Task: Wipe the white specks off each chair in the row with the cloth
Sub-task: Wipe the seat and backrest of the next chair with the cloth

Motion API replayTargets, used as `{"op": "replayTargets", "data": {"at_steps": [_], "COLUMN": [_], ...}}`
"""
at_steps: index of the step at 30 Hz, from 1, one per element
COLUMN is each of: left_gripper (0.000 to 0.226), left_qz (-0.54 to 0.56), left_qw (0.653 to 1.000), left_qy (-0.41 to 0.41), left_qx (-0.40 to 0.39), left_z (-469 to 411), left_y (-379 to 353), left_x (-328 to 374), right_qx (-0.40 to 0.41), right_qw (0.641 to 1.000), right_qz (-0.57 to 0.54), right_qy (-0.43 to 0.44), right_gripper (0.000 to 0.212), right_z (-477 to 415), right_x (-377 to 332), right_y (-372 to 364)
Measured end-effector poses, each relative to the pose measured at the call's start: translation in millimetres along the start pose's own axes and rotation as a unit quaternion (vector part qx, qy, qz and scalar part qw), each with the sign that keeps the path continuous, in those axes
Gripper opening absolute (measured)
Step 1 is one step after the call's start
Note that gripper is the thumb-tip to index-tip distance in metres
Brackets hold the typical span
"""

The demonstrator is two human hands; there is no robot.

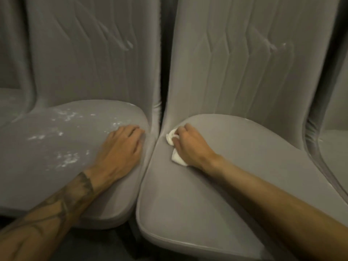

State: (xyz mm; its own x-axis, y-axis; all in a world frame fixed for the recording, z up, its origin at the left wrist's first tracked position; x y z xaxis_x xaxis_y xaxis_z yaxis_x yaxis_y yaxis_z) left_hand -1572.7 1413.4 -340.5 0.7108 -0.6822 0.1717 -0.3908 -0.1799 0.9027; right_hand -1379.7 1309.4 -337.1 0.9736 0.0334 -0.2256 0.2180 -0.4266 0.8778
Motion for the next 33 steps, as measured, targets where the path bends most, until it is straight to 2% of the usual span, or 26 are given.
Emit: {"op": "replayTargets", "data": {"at_steps": [3,8,13,19,25,31,33], "left_gripper": [0.041,0.039,0.045,0.038,0.039,0.033,0.033], "left_qz": [0.001,-0.011,-0.004,0.01,0.002,0.003,0.001], "left_qw": [1.0,1.0,1.0,0.999,0.998,0.998,0.998], "left_qy": [0.011,0.018,-0.005,-0.008,0.001,-0.002,-0.003], "left_qx": [-0.011,-0.011,-0.024,-0.05,-0.068,-0.058,-0.061], "left_z": [1,4,6,10,10,11,12], "left_y": [-2,-10,-6,2,3,10,10], "left_x": [-7,-6,-2,0,-1,-2,-2], "right_qx": [0.022,-0.007,0.04,0.011,0.029,-0.004,-0.013], "right_qw": [1.0,1.0,0.996,0.997,0.98,0.991,0.991], "right_qz": [0.016,-0.018,-0.007,-0.021,0.026,-0.042,-0.018], "right_qy": [-0.007,0.017,-0.082,-0.078,-0.196,-0.129,-0.131], "right_gripper": [0.007,0.018,0.01,0.018,0.012,0.019,0.021], "right_z": [-26,1,-28,15,-27,43,44], "right_x": [-4,-24,-36,-76,-62,-120,-115], "right_y": [-7,-21,-27,-19,-25,-2,-2]}}
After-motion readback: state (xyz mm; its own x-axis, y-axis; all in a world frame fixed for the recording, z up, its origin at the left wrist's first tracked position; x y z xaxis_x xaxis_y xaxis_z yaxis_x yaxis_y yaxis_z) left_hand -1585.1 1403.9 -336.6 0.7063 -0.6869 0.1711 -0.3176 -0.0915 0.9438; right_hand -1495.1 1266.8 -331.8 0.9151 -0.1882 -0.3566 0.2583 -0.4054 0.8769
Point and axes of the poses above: each hand's wrist, its own z-axis away from the middle knuckle, its own y-axis out of the back of the hand, x = y × z, the point moved 2 cm from there along -z, towards the middle knuckle, and after that the axes turned 11 degrees about y, right-handed, at the moved point
